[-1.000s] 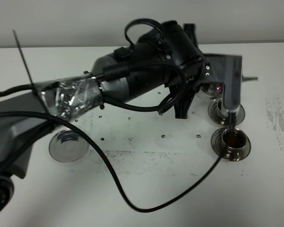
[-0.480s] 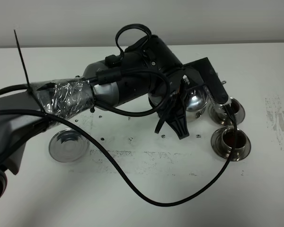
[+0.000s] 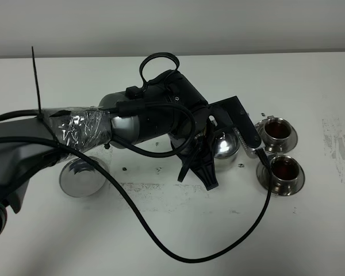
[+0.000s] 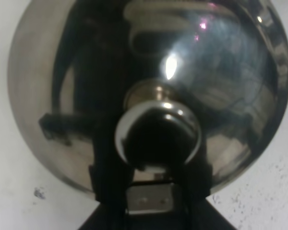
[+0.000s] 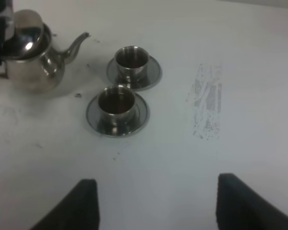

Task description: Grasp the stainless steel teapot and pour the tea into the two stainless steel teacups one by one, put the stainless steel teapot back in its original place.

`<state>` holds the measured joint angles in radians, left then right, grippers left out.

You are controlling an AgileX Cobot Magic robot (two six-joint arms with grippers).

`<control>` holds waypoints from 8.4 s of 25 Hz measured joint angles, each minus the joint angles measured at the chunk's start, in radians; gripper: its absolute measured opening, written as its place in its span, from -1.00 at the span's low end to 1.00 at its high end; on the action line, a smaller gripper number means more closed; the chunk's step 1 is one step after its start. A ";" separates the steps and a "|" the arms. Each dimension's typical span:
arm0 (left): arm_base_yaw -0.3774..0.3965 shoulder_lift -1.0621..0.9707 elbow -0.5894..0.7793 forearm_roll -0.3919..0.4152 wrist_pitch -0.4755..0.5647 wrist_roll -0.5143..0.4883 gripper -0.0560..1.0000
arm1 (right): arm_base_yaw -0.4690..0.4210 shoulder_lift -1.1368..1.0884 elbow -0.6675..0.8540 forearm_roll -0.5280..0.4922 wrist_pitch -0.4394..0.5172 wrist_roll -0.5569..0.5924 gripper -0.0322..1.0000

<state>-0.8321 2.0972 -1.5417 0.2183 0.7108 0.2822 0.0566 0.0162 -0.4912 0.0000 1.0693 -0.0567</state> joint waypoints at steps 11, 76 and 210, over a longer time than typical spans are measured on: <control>0.009 -0.001 0.028 -0.008 -0.014 0.000 -0.54 | 0.000 0.000 0.000 0.000 0.000 0.000 0.05; 0.441 -0.487 0.706 -0.031 -0.199 -0.258 -0.54 | 0.000 0.000 0.000 0.000 0.000 0.000 0.05; 0.824 -1.909 1.035 -0.082 0.336 -0.376 -0.02 | 0.001 0.000 0.000 0.000 0.000 0.000 0.05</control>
<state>-0.0083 0.1880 -0.5072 0.1363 1.0469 -0.0939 0.0573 0.0162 -0.4912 0.0000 1.0693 -0.0567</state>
